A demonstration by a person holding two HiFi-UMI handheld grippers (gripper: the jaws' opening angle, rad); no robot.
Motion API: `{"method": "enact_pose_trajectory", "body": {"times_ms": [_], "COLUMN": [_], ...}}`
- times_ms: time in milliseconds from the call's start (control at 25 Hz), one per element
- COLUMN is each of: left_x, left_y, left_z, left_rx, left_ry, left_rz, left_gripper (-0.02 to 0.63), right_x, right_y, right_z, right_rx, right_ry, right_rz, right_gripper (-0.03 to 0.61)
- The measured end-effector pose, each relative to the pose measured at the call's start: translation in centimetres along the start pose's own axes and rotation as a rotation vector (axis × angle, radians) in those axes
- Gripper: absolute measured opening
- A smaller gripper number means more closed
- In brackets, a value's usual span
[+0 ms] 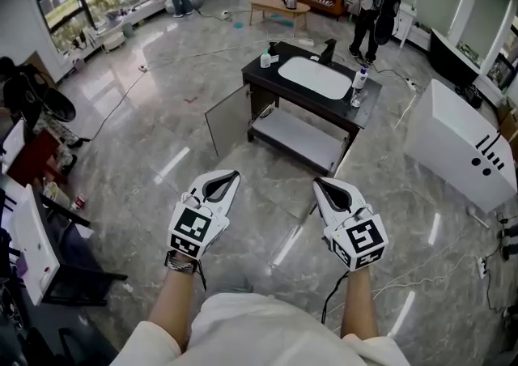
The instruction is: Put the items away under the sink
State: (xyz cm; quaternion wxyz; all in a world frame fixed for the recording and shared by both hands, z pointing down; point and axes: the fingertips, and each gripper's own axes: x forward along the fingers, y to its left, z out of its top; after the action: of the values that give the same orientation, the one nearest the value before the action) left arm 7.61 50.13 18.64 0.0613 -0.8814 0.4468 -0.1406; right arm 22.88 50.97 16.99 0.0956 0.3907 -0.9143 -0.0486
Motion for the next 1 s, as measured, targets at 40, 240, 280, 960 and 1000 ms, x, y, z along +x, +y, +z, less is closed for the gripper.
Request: {"method": "enact_pose_trajectory", "body": {"times_ms": [40, 240, 280, 960, 1000], "left_x": [0.2, 2.0, 2.5, 20.5, 21.4], "left_y": [0.0, 1.5, 2.1, 24.1, 25.5], "left_z": [-0.2, -1.0, -1.3, -3.4, -3.4], "left_rx": [-0.003, -0.017, -0.021, 0.025, 0.024], "left_ry": [0.004, 0.003, 0.003, 0.008, 0.007], "left_rz": [0.001, 0.013, 0.013, -0.041, -0.044], "left_gripper": [0.005, 0.005, 0.005, 0.005, 0.005], "right_x": [0.2, 2.1, 2.8, 27.5, 29.0], "right_y": [-0.2, -1.6, -1.8, -14.5, -15.1], "right_z": [-0.2, -1.0, -1.2, 1.1, 1.3], "right_rx": [0.002, -0.007, -0.002, -0.001, 0.003], "right_ry": [0.0, -0.003, -0.002, -0.007, -0.007], "right_rz": [0.007, 0.025, 0.027, -0.007, -0.01], "right_gripper": [0.008, 0.008, 0.008, 0.008, 0.008]}}
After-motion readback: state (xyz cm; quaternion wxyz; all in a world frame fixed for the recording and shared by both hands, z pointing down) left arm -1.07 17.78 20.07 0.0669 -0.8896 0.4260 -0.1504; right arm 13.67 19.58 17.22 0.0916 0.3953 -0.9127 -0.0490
